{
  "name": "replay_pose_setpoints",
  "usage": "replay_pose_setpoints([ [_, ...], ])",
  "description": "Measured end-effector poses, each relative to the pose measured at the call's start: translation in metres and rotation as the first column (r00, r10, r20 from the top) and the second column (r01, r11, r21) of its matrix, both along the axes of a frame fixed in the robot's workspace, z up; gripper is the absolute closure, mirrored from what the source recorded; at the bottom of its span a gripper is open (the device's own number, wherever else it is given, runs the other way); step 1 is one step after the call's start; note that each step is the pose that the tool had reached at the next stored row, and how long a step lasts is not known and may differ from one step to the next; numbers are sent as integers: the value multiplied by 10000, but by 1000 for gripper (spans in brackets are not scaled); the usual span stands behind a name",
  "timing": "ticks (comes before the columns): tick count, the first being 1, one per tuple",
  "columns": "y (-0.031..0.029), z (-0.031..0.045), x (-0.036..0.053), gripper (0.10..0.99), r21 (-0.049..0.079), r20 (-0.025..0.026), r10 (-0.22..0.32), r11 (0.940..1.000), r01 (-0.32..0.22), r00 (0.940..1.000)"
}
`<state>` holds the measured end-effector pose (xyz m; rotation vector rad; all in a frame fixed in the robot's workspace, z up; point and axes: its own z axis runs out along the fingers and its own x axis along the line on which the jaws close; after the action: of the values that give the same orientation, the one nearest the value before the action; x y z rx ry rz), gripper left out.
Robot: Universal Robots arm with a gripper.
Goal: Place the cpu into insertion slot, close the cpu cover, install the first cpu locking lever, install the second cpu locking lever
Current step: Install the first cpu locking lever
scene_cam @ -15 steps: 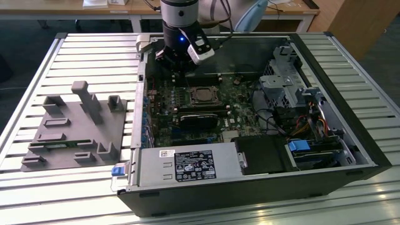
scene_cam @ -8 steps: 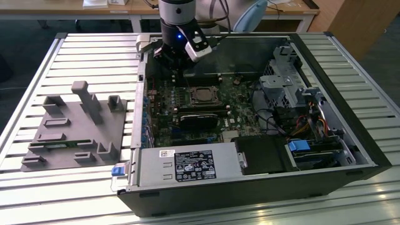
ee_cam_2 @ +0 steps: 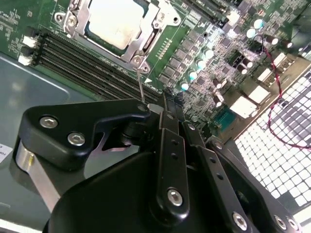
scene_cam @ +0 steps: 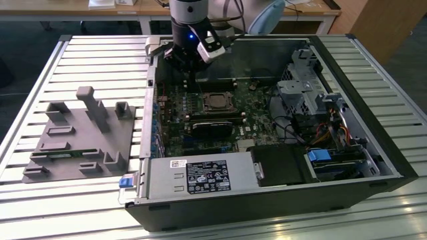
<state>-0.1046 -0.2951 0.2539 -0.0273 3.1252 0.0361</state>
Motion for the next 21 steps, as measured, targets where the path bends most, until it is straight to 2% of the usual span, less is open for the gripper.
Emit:
replay_pose_setpoints([
  [5,35,0,0,980,0,0,0,10000,0,10000],
  [10,42,-1,31,980,2,-4,1,10000,-1,10000],
  [14,44,-1,107,980,2,-17,-1,10000,1,10000],
  [21,54,-12,310,980,2,-63,0,10000,0,10000],
])
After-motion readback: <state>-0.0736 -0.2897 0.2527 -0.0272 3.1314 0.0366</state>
